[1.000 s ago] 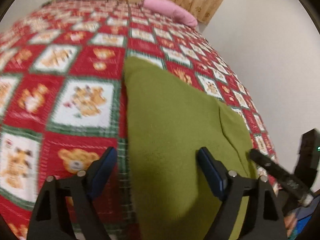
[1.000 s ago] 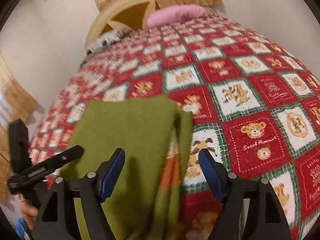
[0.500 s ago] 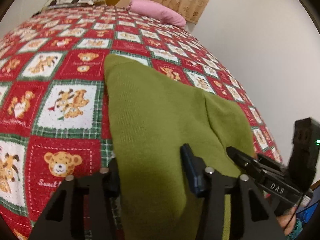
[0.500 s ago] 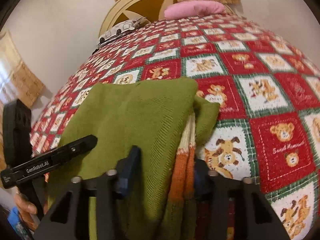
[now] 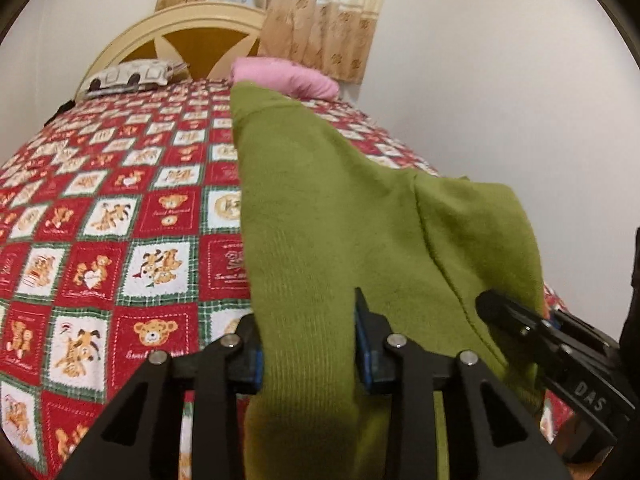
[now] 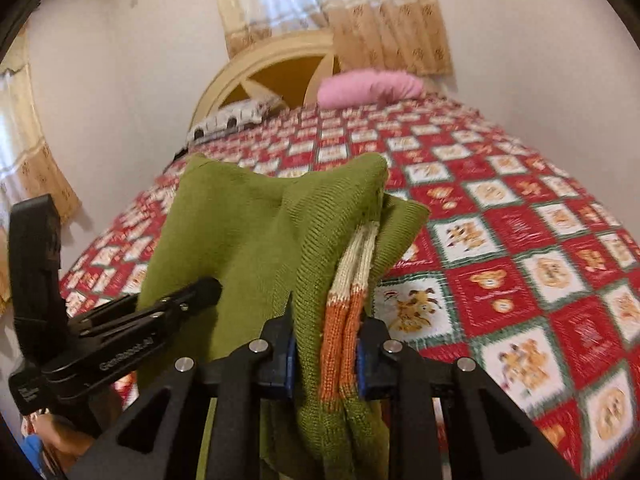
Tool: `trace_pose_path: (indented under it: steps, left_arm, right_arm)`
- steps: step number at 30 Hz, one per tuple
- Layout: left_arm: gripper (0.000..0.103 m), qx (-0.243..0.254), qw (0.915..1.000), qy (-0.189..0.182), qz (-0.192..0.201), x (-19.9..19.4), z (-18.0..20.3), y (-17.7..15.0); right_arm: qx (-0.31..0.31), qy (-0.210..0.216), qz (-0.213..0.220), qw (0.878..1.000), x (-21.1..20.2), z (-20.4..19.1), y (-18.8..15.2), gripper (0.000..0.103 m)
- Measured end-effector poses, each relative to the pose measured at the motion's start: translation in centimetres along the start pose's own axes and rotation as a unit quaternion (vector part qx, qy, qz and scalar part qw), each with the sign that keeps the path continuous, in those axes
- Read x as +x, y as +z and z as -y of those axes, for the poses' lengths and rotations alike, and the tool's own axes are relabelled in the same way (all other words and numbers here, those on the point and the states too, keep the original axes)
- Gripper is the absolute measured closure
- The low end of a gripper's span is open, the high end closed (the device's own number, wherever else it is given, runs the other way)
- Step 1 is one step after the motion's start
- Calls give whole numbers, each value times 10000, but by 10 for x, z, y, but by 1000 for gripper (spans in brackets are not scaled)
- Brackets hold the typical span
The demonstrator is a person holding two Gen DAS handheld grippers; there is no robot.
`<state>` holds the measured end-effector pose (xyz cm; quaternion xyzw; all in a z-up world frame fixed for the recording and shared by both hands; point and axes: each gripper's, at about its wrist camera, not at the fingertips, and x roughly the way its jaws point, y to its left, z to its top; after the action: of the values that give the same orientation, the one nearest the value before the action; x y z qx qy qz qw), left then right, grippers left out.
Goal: Fold small clothes
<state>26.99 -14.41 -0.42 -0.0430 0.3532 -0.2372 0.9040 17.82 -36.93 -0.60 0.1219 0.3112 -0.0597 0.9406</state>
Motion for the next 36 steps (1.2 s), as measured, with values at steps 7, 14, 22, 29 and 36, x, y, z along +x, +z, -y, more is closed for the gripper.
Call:
trace_pose_path:
  steps: [7,14,22,29,36]
  left_arm:
    - [68,242,9987,-443,94,-39,40,-13]
    - [68,530,9934,-1012,-28,-53,98,-27]
    - [68,891,9863,-1325,-410,-23,167,-40]
    - [68,1284,9809,-1375,-498,3,218,-40]
    - [68,1446,9778,-1385,-621,28,254,-41]
  right_arm:
    - [258,-198,625,9975,-92,4,-16,81]
    - [428,-541,961,9930,-160,33,-35,81]
    - [912,-953,964,9866,-187,101,-52,81]
    - [1237,-1284,1050,9784,-194,153,-59,81]
    - [1455,-1481,1088,9721,-188,193,-59,81]
